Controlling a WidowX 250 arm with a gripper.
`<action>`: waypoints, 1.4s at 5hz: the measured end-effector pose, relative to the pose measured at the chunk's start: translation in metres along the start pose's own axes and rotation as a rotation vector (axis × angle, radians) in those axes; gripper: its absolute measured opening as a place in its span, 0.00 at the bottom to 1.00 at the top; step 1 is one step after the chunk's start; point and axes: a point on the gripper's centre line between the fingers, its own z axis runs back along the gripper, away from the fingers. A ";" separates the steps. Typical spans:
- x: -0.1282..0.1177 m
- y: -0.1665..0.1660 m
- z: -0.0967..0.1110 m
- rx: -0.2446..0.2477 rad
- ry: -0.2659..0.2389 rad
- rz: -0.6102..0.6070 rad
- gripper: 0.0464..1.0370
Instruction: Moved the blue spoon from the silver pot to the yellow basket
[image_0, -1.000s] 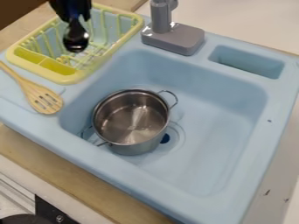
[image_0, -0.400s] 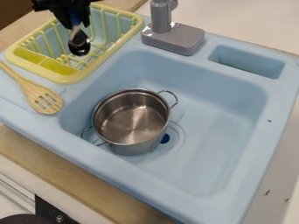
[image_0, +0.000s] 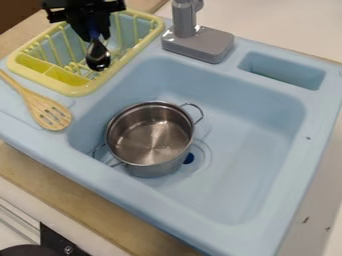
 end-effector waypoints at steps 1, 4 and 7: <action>-0.004 -0.012 -0.012 -0.009 0.058 -0.220 0.28; -0.015 -0.009 -0.003 -0.069 0.108 -0.201 0.63; -0.016 -0.006 0.021 -0.054 0.088 -0.181 0.96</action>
